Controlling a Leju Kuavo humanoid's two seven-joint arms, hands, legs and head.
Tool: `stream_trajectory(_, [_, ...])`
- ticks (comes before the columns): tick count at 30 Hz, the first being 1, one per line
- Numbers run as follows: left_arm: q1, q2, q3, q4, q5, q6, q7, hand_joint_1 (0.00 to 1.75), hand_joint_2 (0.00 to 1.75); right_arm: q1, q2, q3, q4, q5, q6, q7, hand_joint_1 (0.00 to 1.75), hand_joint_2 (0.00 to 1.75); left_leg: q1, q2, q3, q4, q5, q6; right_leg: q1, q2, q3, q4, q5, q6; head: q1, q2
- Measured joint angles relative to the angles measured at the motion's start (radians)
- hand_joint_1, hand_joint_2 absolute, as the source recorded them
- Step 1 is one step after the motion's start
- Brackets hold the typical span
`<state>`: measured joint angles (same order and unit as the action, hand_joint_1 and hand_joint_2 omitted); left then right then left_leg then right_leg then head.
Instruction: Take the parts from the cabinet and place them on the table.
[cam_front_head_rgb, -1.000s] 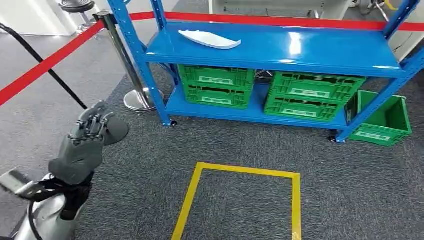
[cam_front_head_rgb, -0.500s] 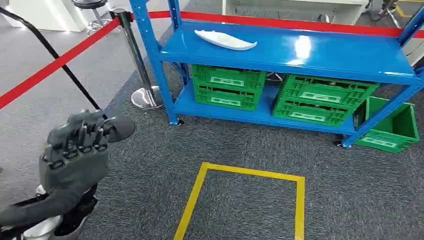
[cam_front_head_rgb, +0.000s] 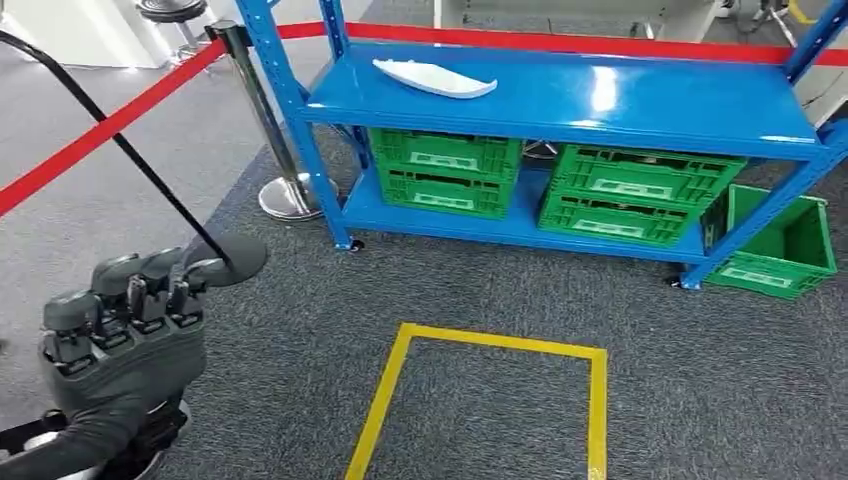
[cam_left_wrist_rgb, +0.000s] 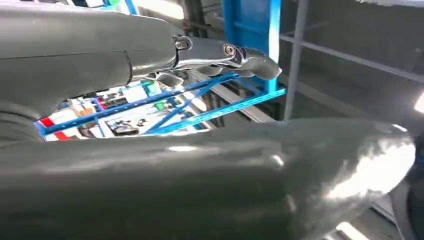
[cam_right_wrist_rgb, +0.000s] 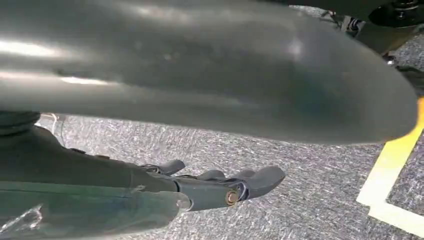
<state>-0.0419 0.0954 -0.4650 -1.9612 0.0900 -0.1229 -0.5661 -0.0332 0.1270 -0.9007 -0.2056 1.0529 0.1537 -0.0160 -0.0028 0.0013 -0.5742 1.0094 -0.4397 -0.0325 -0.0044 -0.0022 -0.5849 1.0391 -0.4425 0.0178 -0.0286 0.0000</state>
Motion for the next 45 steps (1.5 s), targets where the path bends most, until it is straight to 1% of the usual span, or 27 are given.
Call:
stream_trajectory(5, [0.001, 0.002, -0.004, -0.007, 0.001, 0.0, 0.0, 0.0, 0.0, -0.001, 0.002, -0.001, 0.002, 0.0, 0.0, 0.0, 0.0, 0.0, 0.003, -0.007, 0.002, -0.019, 0.008, 0.029, -0.006, -0.001, -0.005, -0.003, -0.001, 0.03, 0.0, 0.0])
stream_trajectory(6, [0.0, 0.003, -0.005, -0.01, 0.002, 0.0, 0.0, 0.0, 0.0, -0.001, 0.002, -0.001, 0.002, 0.0, 0.0, 0.0, 0.0, 0.0, 0.003, -0.008, 0.003, -0.019, 0.007, 0.033, -0.004, -0.001, -0.022, 0.036, -0.028, 0.034, 0.003, 0.0])
stream_trajectory(8, [0.001, 0.004, -0.008, -0.01, 0.002, 0.0, 0.0, 0.0, 0.0, -0.001, 0.003, -0.001, 0.005, 0.0, 0.0, 0.0, 0.0, 0.0, 0.003, -0.007, 0.003, -0.019, 0.006, 0.038, -0.005, 0.0, -0.101, 0.204, -0.112, 0.038, 0.006, 0.0])
stream_trajectory(9, [0.001, 0.005, -0.009, -0.01, 0.002, 0.0, 0.0, 0.0, 0.0, 0.0, 0.003, -0.001, 0.005, 0.0, 0.0, 0.0, 0.0, 0.0, 0.002, -0.007, 0.003, -0.018, 0.006, 0.039, -0.005, 0.0, -0.14, 0.283, -0.14, 0.04, 0.008, 0.0])
stream_trajectory(10, [0.002, 0.006, -0.01, -0.01, 0.003, 0.0, 0.0, 0.0, 0.0, 0.001, 0.003, -0.001, 0.005, 0.001, 0.0, 0.0, 0.0, 0.0, 0.002, -0.008, 0.003, -0.018, 0.006, 0.039, -0.005, 0.0, -0.159, 0.318, -0.142, 0.041, 0.007, 0.0])
stream_trajectory(11, [0.002, 0.006, -0.01, -0.01, 0.003, 0.0, 0.0, 0.0, 0.0, 0.001, 0.003, -0.002, 0.005, 0.001, 0.0, 0.0, 0.0, 0.0, 0.002, -0.009, 0.004, -0.018, 0.005, 0.039, -0.005, 0.0, -0.155, 0.304, -0.123, 0.041, 0.007, 0.0])
stream_trajectory(12, [0.002, 0.006, -0.01, -0.01, 0.005, -0.001, 0.0, 0.0, 0.0, 0.001, 0.003, -0.002, 0.005, 0.001, -0.001, 0.0, 0.0, 0.0, 0.003, -0.011, 0.006, -0.018, 0.005, 0.039, -0.006, 0.0, -0.127, 0.244, -0.083, 0.04, 0.008, 0.0])
stream_trajectory(14, [0.002, 0.007, -0.01, -0.01, 0.01, -0.004, 0.0, 0.0, 0.0, -0.001, 0.003, -0.003, 0.005, 0.002, -0.001, 0.0, 0.0, 0.0, 0.005, -0.014, 0.012, -0.016, 0.0, 0.031, -0.009, 0.0, -0.028, 0.049, 0.005, 0.041, 0.008, 0.0])
stream_trajectory(15, [0.002, 0.007, -0.01, -0.01, 0.011, -0.005, 0.0, 0.0, 0.0, -0.002, 0.004, -0.004, 0.006, 0.003, -0.001, 0.0, 0.0, 0.0, -0.001, -0.015, 0.011, -0.012, -0.004, 0.024, -0.009, 0.002, -0.003, -0.002, -0.001, 0.041, 0.009, 0.0])
stream_trajectory(16, [0.001, 0.008, -0.01, -0.01, 0.011, -0.005, 0.0, 0.0, 0.0, -0.003, 0.006, -0.005, 0.006, 0.003, -0.001, 0.0, 0.0, 0.0, -0.004, -0.017, 0.009, -0.008, -0.005, 0.02, -0.009, 0.008, 0.0, -0.005, 0.005, 0.029, 0.006, 0.0])
stream_trajectory(20, [0.002, 0.009, -0.012, -0.01, 0.014, -0.008, 0.0, 0.0, 0.0, -0.002, 0.008, -0.009, 0.006, 0.006, -0.001, 0.002, 0.0, 0.0, 0.001, -0.017, 0.009, -0.014, -0.004, 0.001, -0.008, 0.006, -0.003, -0.009, 0.011, 0.002, 0.006, 0.0])
stream_trajectory(21, [0.001, 0.009, -0.013, -0.012, 0.015, -0.01, 0.0, 0.0, 0.0, -0.002, 0.007, -0.01, 0.006, 0.007, -0.001, 0.002, 0.0, 0.0, 0.001, -0.014, -0.002, 0.014, -0.029, -0.004, -0.009, 0.006, -0.003, -0.009, 0.01, -0.005, 0.0, 0.0])
stream_trajectory(24, [0.002, 0.012, -0.015, -0.012, 0.017, -0.01, 0.0, 0.0, 0.0, -0.002, 0.007, -0.013, 0.006, 0.007, -0.002, 0.002, 0.0, 0.0, 0.003, -0.014, -0.114, 0.245, -0.14, -0.011, -0.006, 0.003, -0.005, -0.009, 0.009, -0.01, -0.004, 0.0])
stream_trajectory(25, [0.003, 0.013, -0.016, -0.012, 0.018, -0.011, 0.0, 0.0, 0.0, -0.002, 0.007, -0.014, 0.006, 0.008, -0.002, 0.002, 0.0, 0.0, 0.003, -0.014, -0.141, 0.296, -0.151, -0.012, -0.006, 0.002, -0.005, -0.009, 0.009, -0.01, -0.004, 0.0])
stream_trajectory(26, [0.004, 0.015, -0.016, -0.012, 0.019, -0.013, 0.0, 0.0, 0.0, -0.001, 0.007, -0.014, 0.006, 0.008, -0.002, 0.002, 0.0, 0.0, 0.003, -0.014, -0.144, 0.296, -0.137, -0.011, -0.005, 0.002, -0.005, -0.009, 0.009, -0.01, -0.004, 0.0])
stream_trajectory(27, [0.004, 0.016, -0.017, -0.012, 0.02, -0.015, 0.0, 0.0, 0.0, -0.001, 0.007, -0.014, 0.006, 0.01, -0.002, 0.002, 0.0, 0.0, 0.003, -0.014, -0.127, 0.255, -0.1, -0.008, -0.006, 0.002, -0.004, -0.009, 0.009, -0.01, -0.004, 0.0])
stream_trajectory(29, [0.004, 0.016, -0.019, -0.012, 0.021, -0.016, 0.0, 0.0, 0.0, -0.002, 0.008, -0.014, 0.006, 0.01, -0.001, 0.002, 0.0, 0.0, 0.003, -0.011, -0.046, 0.092, -0.012, -0.003, -0.007, 0.002, -0.002, -0.009, 0.008, -0.008, -0.004, 0.0])
stream_trajectory(30, [0.003, 0.016, -0.02, -0.012, 0.021, -0.018, 0.0, 0.0, 0.0, -0.002, 0.008, -0.014, 0.006, 0.01, -0.001, 0.002, 0.0, 0.0, 0.003, -0.002, -0.008, 0.02, 0.009, -0.001, -0.006, 0.002, -0.001, -0.009, 0.008, -0.003, -0.005, 0.0])
stream_trajectory(31, [0.001, 0.016, -0.021, -0.012, 0.021, -0.018, 0.0, 0.0, 0.0, -0.002, 0.008, -0.014, 0.006, 0.01, -0.001, 0.002, 0.0, 0.0, 0.001, -0.004, 0.003, -0.014, -0.003, 0.003, 0.001, 0.004, -0.005, -0.002, 0.004, 0.004, -0.007, 0.0])
stream_trajectory(34, [0.002, 0.016, -0.021, -0.012, 0.023, -0.022, 0.0, 0.0, 0.0, -0.002, 0.008, -0.014, 0.006, 0.01, -0.001, 0.003, 0.0, 0.0, -0.004, -0.009, -0.002, -0.009, 0.0, 0.019, -0.004, 0.001, -0.001, -0.016, 0.011, 0.022, -0.002, 0.0])
stream_trajectory(36, [0.001, 0.016, -0.022, -0.013, 0.023, -0.022, 0.0, 0.0, 0.0, -0.003, 0.008, -0.015, 0.006, 0.01, -0.001, 0.003, 0.0, 0.0, 0.003, -0.008, 0.004, -0.019, 0.008, 0.031, -0.005, 0.002, -0.013, 0.007, -0.007, 0.033, -0.001, 0.0])
stream_trajectory(39, [0.001, 0.015, -0.022, -0.013, 0.029, -0.025, 0.0, 0.0, 0.0, -0.002, 0.009, -0.014, 0.007, 0.012, -0.001, 0.003, 0.0, 0.0, 0.002, -0.008, 0.004, -0.019, 0.005, 0.041, -0.005, 0.002, -0.12, 0.234, -0.118, 0.04, 0.005, 0.0])
stream_trajectory(40, [0.001, 0.015, -0.022, -0.013, 0.029, -0.025, 0.0, 0.0, 0.0, 0.0, 0.009, -0.014, 0.007, 0.012, -0.001, 0.003, 0.0, 0.0, 0.001, -0.008, 0.004, -0.019, 0.005, 0.041, -0.005, 0.003, -0.15, 0.294, -0.135, 0.042, 0.006, 0.0])
stream_trajectory(41, [0.001, 0.015, -0.022, -0.013, 0.029, -0.026, 0.0, 0.0, 0.0, 0.0, 0.009, -0.015, 0.007, 0.013, -0.001, 0.005, 0.0, 0.0, 0.001, -0.008, 0.005, -0.019, 0.005, 0.041, -0.005, 0.002, -0.159, 0.308, -0.128, 0.042, 0.005, 0.0])
stream_trajectory(42, [0.001, 0.015, -0.022, -0.013, 0.03, -0.027, 0.0, 0.0, 0.0, -0.001, 0.009, -0.015, 0.007, 0.013, -0.002, 0.006, 0.0, 0.0, 0.001, -0.009, 0.006, -0.018, 0.004, 0.041, -0.005, 0.002, -0.142, 0.268, -0.095, 0.041, 0.006, 0.0])
stream_trajectory(44, [0.001, 0.015, -0.022, -0.013, 0.03, -0.028, 0.0, 0.0, 0.0, -0.002, 0.009, -0.015, 0.007, 0.013, -0.002, 0.006, 0.0, 0.0, 0.003, -0.013, 0.012, -0.018, 0.001, 0.036, -0.007, 0.002, -0.052, 0.089, -0.007, 0.039, 0.006, 0.0])
stream_trajectory(45, [0.001, 0.014, -0.022, -0.013, 0.031, -0.029, 0.0, 0.0, 0.0, -0.002, 0.009, -0.015, 0.007, 0.013, -0.002, 0.006, 0.0, 0.0, 0.002, -0.014, 0.015, -0.016, -0.002, 0.03, -0.009, 0.003, -0.009, 0.006, 0.018, 0.04, 0.007, 0.0])
